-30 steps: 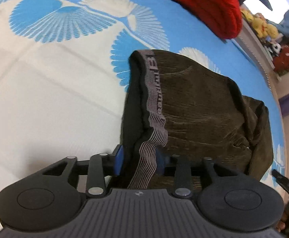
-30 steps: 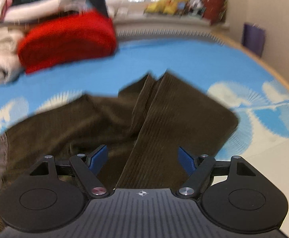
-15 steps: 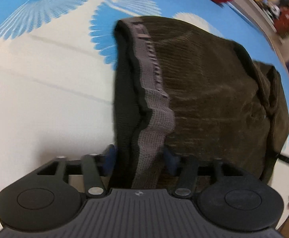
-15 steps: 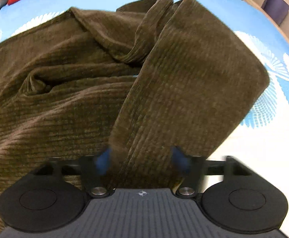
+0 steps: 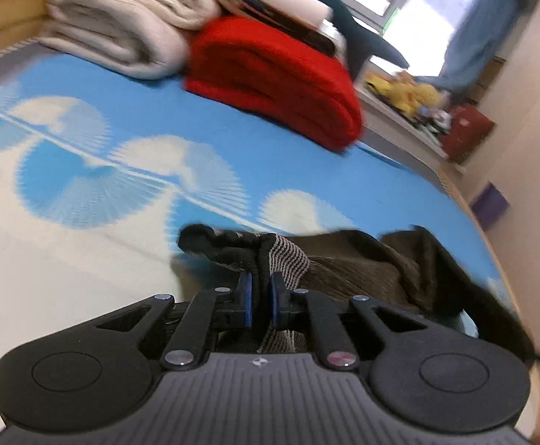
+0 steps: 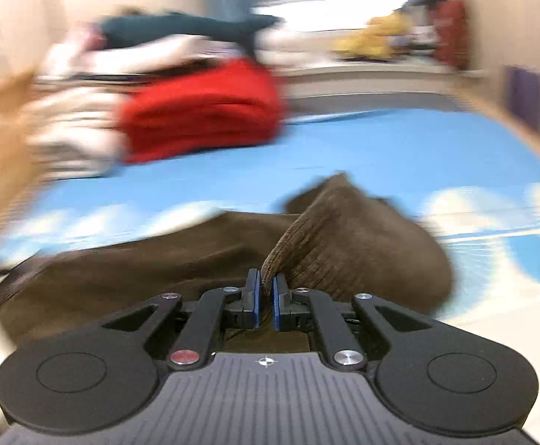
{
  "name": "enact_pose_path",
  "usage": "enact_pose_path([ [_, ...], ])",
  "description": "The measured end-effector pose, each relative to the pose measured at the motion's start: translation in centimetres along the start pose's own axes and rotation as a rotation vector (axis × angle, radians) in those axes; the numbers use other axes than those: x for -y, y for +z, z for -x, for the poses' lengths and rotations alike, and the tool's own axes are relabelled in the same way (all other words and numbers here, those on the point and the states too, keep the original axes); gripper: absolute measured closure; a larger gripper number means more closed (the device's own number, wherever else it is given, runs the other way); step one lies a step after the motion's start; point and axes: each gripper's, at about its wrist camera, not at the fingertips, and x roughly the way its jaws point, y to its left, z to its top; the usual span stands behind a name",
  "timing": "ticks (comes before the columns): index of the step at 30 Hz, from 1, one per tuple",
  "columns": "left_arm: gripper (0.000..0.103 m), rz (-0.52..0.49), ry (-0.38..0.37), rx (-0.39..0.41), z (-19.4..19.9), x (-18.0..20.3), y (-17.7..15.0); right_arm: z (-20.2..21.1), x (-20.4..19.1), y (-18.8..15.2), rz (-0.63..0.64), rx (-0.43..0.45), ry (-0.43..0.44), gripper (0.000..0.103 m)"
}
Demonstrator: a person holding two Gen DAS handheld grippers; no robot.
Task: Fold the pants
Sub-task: 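Grasp a pant leg with the right tool while the left tool holds the waistband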
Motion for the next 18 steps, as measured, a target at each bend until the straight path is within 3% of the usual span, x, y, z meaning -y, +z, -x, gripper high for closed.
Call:
enact_pose_path([
  [1,0.093,0.003,0.051,-0.026,0.3,-0.9,-0.4,-0.3,-0.4,-0.7,0.022,-0.046,0.048,0.096],
  [2,0.092,0.01,0.115,-0.104,-0.2,-2.3,-1.1,-1.1,-1.0,-1.8,0.063,-0.123,0.08,0.096],
  [5,0.093,0.033,0.238,-0.348,-3.1,-5.5,-3.6,-3.8,-2.6,-5.3,0.195,-0.379,0.051,0.092],
  [7,0.092,-0.015,0.331,-0.349,-3.3,-6.3,-3.7,-4.8,-2.7,-6.3,0.233,-0.456,0.003,0.091],
  [10,0.088,0.029,0.342,-0.31,-3.0,-6.9,-3.1,-6.2,-1.6,-4.5,0.169,-0.411,-0.053,0.081],
  [13,0.084,0.062,0.336,-0.337,-3.1,-6.7,-3.2,-6.4,-0.2,-3.0,0.065,-0.309,-0.156,0.068],
  [15,0.082,0.059,0.33,-0.332,-3.7,-6.0,-2.7,-8.4,0.4,-2.0,0.03,-0.266,-0.225,0.068],
  [18,0.074,0.056,0.317,-0.364,-5.1,-4.6,-2.9,-10.6,0.7,-2.2,0.012,-0.25,-0.251,0.068],
])
